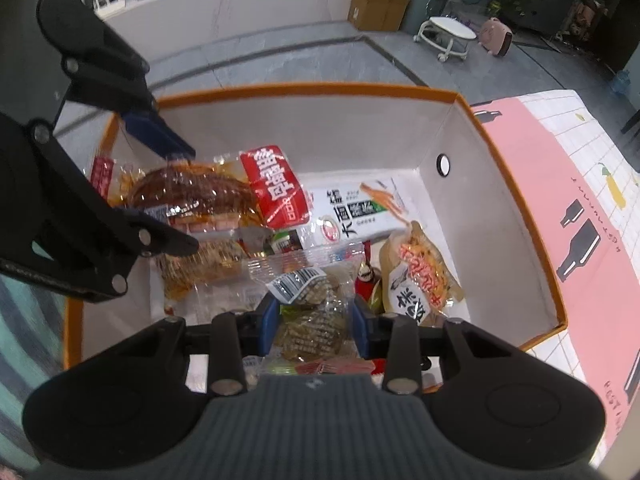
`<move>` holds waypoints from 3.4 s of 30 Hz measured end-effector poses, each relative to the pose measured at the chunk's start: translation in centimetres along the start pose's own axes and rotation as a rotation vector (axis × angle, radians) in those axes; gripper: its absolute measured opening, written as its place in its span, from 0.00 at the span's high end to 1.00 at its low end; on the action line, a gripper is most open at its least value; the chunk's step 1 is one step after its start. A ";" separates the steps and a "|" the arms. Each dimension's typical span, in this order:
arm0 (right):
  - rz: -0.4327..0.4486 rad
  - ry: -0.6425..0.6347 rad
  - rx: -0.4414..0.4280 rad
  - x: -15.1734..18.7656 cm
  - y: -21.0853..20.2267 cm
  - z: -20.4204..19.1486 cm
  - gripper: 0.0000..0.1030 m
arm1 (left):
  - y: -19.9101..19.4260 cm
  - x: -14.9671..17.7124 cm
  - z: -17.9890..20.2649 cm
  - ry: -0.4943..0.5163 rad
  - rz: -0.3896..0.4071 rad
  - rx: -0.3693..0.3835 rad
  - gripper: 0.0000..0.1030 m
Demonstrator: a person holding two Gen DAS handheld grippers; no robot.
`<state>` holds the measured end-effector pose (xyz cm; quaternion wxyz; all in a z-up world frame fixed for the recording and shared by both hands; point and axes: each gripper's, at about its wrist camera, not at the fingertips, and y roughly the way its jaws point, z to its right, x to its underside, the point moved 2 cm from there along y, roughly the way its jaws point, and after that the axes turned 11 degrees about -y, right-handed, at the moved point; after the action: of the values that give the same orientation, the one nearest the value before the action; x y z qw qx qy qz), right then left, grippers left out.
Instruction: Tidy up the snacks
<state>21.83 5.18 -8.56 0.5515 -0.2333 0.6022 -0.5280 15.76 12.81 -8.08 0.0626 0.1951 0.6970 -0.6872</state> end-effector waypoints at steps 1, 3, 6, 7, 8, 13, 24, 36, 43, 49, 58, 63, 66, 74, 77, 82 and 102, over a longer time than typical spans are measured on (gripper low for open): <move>-0.012 -0.010 0.003 0.0 0.2 0.0 0.65 | 0.2 0.0 0.0 0.006 -0.005 -0.006 0.40; -0.034 -0.028 0.008 0.0 0.6 -0.1 0.65 | 0.6 0.1 0.0 0.011 -0.017 -0.012 0.40; -0.068 -0.033 -0.004 0.0 1.2 -0.1 0.65 | 1.3 0.2 0.0 0.017 -0.038 -0.025 0.40; -0.083 -0.032 -0.012 0.1 1.5 -0.1 0.65 | 1.6 0.2 -0.1 0.019 -0.046 -0.029 0.40; -0.100 -0.028 -0.021 0.1 1.7 -0.1 0.65 | 1.8 0.2 -0.1 0.019 -0.054 -0.029 0.39; -0.142 0.012 -0.063 0.1 2.5 0.2 0.63 | 2.6 0.3 -0.1 0.009 -0.091 -0.001 0.37; -0.149 0.036 -0.088 -0.2 2.5 -0.4 0.50 | 2.8 0.2 0.1 -0.001 -0.068 -0.002 0.26; 0.015 0.124 -0.046 -0.5 -4.4 1.3 0.31 | -4.0 -0.8 -0.5 -0.069 0.116 -0.026 0.18; 0.178 0.282 0.084 1.9 -11.1 2.0 0.22 | -10.2 -1.0 2.3 -0.119 0.353 -0.023 0.18; 0.304 0.370 0.227 5.9 -17.3 1.2 0.17 | -14.8 -0.8 5.7 -0.198 0.551 -0.025 0.19; 0.430 0.526 0.490 12.9 -23.9 -1.6 0.09 | -17.6 0.7 11.4 -0.320 0.721 0.004 0.20; 0.485 0.587 0.629 15.8 -25.4 -3.5 0.07 | -16.8 1.9 13.4 -0.371 0.754 -0.010 0.20; 0.522 0.624 0.670 17.1 -25.4 -4.5 0.06 | -15.8 2.8 14.4 -0.356 0.742 -0.037 0.18; 0.449 0.705 0.651 20.3 -22.8 -6.0 0.05 | -13.0 4.6 15.8 -0.328 0.668 -0.045 0.17; 0.408 0.717 0.645 20.7 -21.4 -5.8 0.06 | -12.1 4.9 16.0 -0.327 0.623 -0.053 0.17; 0.373 0.733 0.644 21.2 -19.9 -5.5 0.05 | -10.8 5.1 16.4 -0.316 0.571 -0.061 0.17; 0.359 0.701 0.618 21.5 -18.9 -6.2 0.05 | -9.4 5.4 16.1 -0.330 0.498 -0.059 0.15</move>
<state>4.44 -17.34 -1.68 0.4416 0.2398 0.5973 -0.6250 4.49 -1.79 -2.00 0.3474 0.2436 0.6278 -0.6526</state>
